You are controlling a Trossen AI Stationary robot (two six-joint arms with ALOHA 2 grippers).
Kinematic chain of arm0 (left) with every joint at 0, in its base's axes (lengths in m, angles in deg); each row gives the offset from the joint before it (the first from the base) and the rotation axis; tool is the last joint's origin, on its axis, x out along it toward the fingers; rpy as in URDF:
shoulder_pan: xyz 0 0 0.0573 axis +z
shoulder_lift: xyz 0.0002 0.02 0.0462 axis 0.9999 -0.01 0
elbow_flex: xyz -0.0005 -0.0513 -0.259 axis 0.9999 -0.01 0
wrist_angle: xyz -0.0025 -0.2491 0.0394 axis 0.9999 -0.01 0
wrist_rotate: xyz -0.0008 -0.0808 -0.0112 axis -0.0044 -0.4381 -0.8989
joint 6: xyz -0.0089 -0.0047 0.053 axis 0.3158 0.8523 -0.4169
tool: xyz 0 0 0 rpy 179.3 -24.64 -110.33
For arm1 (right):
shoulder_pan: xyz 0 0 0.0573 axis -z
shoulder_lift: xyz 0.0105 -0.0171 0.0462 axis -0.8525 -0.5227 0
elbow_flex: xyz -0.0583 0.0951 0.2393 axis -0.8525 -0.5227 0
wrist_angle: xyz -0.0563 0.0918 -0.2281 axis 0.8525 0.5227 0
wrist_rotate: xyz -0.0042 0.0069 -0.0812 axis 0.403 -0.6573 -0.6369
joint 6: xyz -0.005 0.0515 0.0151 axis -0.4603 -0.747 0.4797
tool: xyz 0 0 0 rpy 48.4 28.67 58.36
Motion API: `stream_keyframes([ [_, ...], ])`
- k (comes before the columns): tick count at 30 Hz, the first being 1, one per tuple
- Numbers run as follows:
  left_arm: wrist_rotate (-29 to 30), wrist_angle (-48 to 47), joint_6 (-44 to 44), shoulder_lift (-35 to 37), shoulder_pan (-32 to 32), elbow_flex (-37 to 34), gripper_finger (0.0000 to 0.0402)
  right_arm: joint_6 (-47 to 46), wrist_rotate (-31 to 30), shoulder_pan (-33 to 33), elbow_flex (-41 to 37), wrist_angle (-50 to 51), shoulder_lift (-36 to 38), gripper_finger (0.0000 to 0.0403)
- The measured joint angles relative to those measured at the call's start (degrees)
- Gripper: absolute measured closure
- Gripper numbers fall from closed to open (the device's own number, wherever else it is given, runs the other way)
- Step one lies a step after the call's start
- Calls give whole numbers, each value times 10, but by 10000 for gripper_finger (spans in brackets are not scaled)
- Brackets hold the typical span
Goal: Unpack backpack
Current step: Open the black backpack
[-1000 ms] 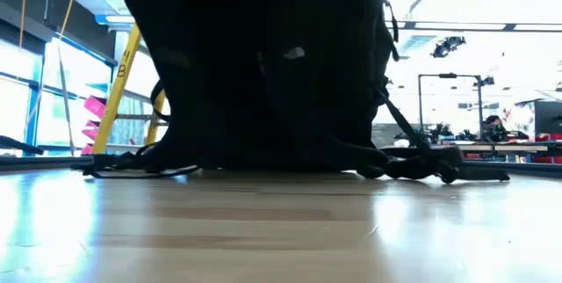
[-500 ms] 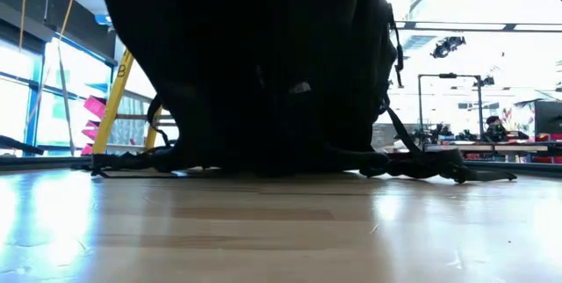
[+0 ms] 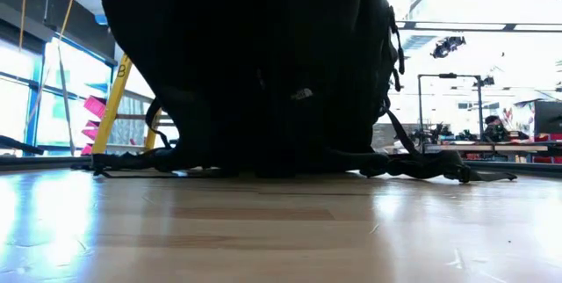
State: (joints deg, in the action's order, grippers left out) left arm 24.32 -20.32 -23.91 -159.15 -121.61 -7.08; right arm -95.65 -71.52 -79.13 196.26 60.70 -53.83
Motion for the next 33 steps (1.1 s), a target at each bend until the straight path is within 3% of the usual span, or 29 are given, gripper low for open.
stream_keyframes([
  [5,18,-11,4,-4,0,1,281,-3,-2,0,0,0,0,403],
  [11,20,-23,10,-4,-5,1,387,-1,-4,0,0,3,0,403],
  [15,50,-30,9,-4,-13,1,393,5,-3,0,0,2,0,380],
  [22,75,-100,66,-4,-24,-1,400,39,20,-11,1,16,20,252],
  [25,89,-149,117,-4,-34,-4,401,62,-2,-35,1,37,36,215],
  [28,106,-192,161,-4,-56,-5,401,35,-59,-66,1,93,54,207],
  [33,125,-250,229,-1,-116,-5,401,-115,-145,-109,2,264,63,222],
])
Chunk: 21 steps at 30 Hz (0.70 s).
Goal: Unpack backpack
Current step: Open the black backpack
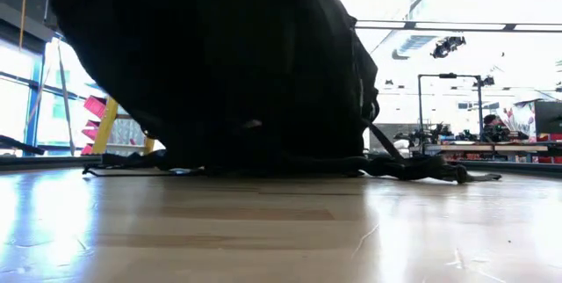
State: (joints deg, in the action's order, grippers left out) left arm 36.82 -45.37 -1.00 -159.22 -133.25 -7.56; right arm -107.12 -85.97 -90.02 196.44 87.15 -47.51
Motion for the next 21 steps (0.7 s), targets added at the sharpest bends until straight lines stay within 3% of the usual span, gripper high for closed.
stream_keyframes([
  [5,26,-77,99,9,-74,0,401,-74,-37,-42,-67,9,12,233],
  [10,97,-162,225,30,-159,0,401,-163,-74,-62,-210,3,39,233],
  [16,126,-252,361,49,-230,1,401,-190,-87,-63,-384,-133,57,233],
  [21,141,-334,474,58,-268,1,401,-146,-112,-60,-497,-318,62,233],
])
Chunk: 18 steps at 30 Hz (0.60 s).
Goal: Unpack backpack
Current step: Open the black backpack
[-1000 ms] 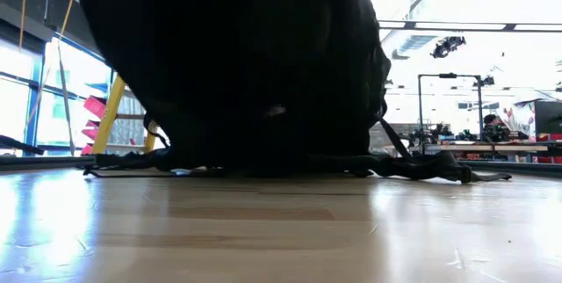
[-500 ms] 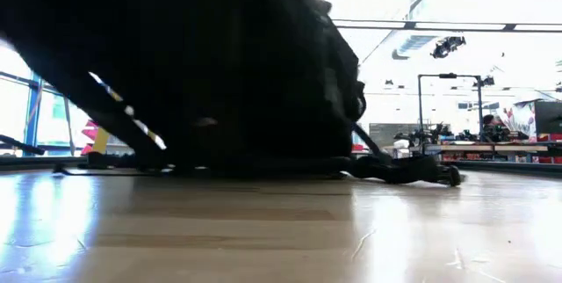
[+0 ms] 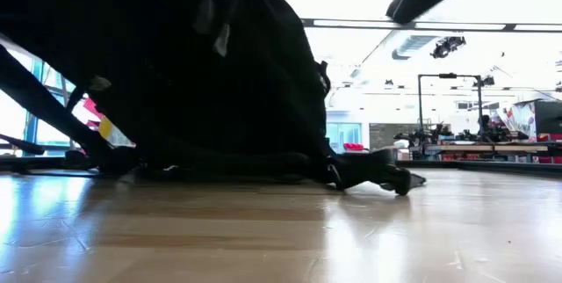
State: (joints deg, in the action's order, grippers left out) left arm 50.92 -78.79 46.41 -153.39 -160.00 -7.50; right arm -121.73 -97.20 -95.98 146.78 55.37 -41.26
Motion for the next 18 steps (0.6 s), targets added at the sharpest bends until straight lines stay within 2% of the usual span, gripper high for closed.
stream_keyframes([
  [7,12,-77,117,3,-33,0,401,168,23,-1,-106,-310,0,233],
  [11,5,-75,160,3,-47,-10,401,241,33,-2,-124,-414,0,233],
  [14,-23,-55,196,3,-51,-32,401,288,37,-4,-120,-443,0,233],
  [18,-81,20,213,3,-51,-87,401,334,17,-10,-104,-444,5,233],
])
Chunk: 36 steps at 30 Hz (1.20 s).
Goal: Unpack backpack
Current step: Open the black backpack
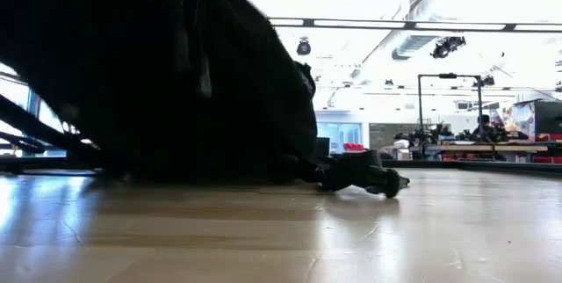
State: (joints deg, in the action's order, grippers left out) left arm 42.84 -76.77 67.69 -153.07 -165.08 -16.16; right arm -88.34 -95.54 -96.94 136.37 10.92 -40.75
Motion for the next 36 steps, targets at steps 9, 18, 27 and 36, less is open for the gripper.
stream_keyframes([
  [9,-53,241,10,-1,1,-144,401,-31,-20,3,1,75,30,233],
  [18,-116,436,10,-3,13,-245,401,-75,48,33,1,92,30,233],
  [27,-124,476,10,-4,18,-270,401,-73,177,47,-1,75,30,234],
  [36,-125,477,10,-4,18,-270,401,-56,204,58,-51,-15,30,234],
])
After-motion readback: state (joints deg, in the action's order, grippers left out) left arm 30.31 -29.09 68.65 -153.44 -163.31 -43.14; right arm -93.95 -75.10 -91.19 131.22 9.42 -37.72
